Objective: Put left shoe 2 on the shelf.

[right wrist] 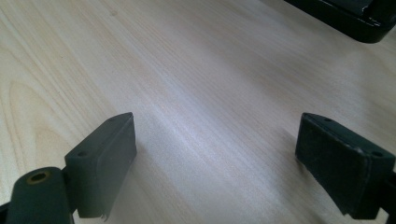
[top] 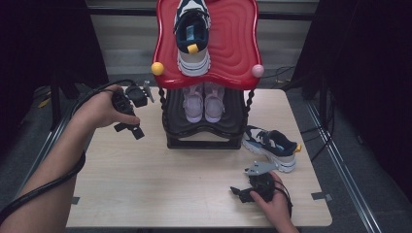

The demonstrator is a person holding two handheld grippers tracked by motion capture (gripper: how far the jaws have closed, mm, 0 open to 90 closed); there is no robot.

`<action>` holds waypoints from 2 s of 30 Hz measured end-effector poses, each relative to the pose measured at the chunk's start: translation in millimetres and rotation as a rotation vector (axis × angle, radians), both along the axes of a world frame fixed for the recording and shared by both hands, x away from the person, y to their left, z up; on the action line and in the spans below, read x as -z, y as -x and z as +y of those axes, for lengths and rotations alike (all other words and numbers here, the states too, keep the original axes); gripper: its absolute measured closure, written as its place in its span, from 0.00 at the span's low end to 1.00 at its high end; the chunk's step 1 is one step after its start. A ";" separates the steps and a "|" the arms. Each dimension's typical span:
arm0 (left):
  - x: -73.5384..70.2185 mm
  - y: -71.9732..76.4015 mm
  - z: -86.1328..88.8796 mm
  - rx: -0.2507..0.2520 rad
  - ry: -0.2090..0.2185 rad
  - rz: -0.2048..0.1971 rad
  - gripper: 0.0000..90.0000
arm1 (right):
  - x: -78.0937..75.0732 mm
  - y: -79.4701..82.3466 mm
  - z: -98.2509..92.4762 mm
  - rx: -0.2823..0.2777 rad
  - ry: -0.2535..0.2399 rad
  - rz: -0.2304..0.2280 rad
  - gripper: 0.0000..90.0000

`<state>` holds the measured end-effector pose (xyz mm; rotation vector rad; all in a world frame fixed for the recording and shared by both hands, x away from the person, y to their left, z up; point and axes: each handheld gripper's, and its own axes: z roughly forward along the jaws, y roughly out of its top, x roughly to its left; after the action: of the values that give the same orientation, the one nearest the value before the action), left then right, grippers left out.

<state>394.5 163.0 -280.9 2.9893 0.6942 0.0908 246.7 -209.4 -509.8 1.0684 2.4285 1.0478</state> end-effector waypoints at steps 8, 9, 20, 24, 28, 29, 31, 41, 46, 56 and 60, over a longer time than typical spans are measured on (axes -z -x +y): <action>22.6 3.0 -3.7 0.005 -0.001 -0.006 0.26 | 0.1 0.0 0.1 0.001 -0.001 -0.001 0.13; 26.0 3.1 -4.5 0.010 -0.002 0.001 0.26 | 0.1 0.0 0.1 0.000 -0.001 -0.001 0.13; 63.1 7.4 -13.8 0.017 0.008 0.007 0.26 | 0.2 0.0 0.1 0.000 -0.001 -0.002 0.13; 75.3 7.7 -14.7 0.017 0.011 -0.003 0.26 | 0.1 0.2 0.1 0.001 -0.001 0.001 0.13; 90.9 8.3 -16.2 0.019 0.033 -0.001 0.26 | 0.2 0.1 0.0 -0.001 0.001 0.000 0.13; 94.2 9.2 -17.5 0.011 0.034 -0.001 0.26 | 0.2 0.1 0.0 -0.001 0.001 0.000 0.13; 100.1 8.8 -18.4 0.024 0.035 -0.004 0.26 | 0.2 0.1 0.0 -0.001 0.001 0.000 0.13; 131.3 11.1 -21.9 -0.018 0.092 -0.019 0.25 | 0.2 0.1 0.0 -0.001 0.001 0.000 0.13; 144.1 13.0 -21.4 -0.025 0.112 -0.021 0.25 | 0.2 0.1 0.0 -0.001 0.001 0.000 0.13; 168.4 16.7 -20.7 -0.056 0.186 -0.043 0.25 | 0.2 0.1 0.0 -0.001 0.001 0.000 0.13; 174.4 18.6 -20.8 -0.080 0.223 -0.068 0.24 | 0.3 0.1 0.0 -0.001 0.000 -0.001 0.13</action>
<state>375.9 142.1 -455.3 2.7341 0.7623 0.1116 246.6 -209.4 -510.1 1.0662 2.4286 1.0487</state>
